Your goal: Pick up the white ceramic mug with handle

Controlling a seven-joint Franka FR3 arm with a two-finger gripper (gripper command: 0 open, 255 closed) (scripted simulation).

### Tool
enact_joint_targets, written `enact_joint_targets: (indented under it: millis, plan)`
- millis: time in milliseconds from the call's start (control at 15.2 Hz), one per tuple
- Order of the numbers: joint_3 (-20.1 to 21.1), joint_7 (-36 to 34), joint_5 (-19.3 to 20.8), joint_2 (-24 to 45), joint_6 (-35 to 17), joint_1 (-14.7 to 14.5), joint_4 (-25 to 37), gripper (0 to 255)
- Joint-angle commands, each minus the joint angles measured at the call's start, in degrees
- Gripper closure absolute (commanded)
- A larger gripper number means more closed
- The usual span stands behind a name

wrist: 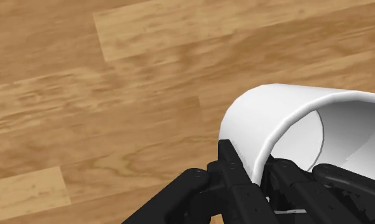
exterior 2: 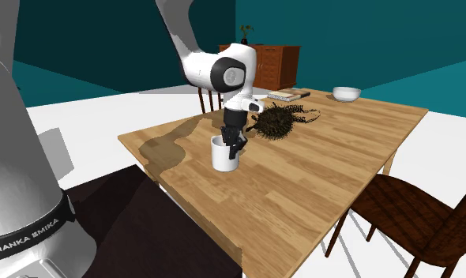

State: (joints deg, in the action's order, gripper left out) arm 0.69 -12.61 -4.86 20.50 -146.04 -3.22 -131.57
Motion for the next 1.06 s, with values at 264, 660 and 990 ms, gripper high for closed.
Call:
enact_joint_targets:
  millis: [264, 660, 990]
  plan:
    - [-0.12, -0.39, 0.28, -3.9, 3.71, -0.1, -0.19, 255]
    - [-0.23, -0.75, 0.58, -7.91, 7.88, -0.13, -0.03, 255]
    - [-0.27, -0.94, 0.73, -9.89, 10.12, -0.14, 0.24, 255]
